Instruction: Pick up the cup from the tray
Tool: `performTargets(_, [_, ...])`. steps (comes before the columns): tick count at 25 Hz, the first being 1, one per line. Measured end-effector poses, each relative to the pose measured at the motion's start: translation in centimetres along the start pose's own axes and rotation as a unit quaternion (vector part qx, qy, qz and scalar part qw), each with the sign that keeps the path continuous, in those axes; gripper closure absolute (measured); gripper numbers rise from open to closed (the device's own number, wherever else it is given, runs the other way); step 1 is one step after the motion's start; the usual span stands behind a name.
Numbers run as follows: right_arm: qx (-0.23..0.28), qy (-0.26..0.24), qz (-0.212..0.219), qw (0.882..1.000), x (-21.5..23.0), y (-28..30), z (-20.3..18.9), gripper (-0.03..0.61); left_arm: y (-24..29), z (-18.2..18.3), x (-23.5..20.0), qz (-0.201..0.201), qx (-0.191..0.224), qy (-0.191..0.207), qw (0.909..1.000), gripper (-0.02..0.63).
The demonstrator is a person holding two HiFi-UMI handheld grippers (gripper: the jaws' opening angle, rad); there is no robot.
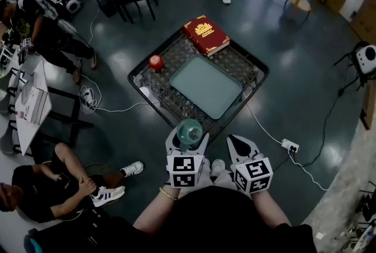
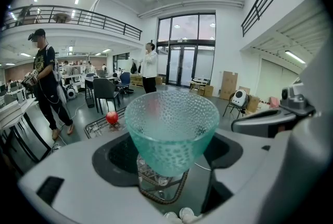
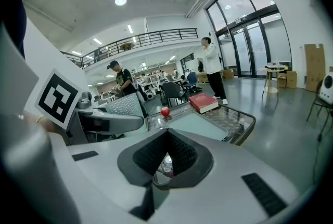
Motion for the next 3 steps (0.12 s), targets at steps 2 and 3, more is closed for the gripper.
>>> performTargets(2, [0.000, 0.000, -0.001, 1.000, 0.04, -0.09, 0.02, 0.577, 0.02, -0.02, 0.08, -0.001, 0.000, 0.001, 1.0000, 0.244])
performTargets(3, [0.000, 0.000, -0.002, 1.000, 0.07, -0.15, 0.03, 0.577, 0.02, -0.03, 0.12, -0.002, -0.001, 0.002, 1.0000, 0.244])
Point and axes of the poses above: the fingertips, and each gripper's own axes: y forward along the fingers, x to its right, z out of its top, the point moved 10 cm from there along -y, backward along the fingers, and after that the axes turned 12 degrees about x, right-handed, at the moved point
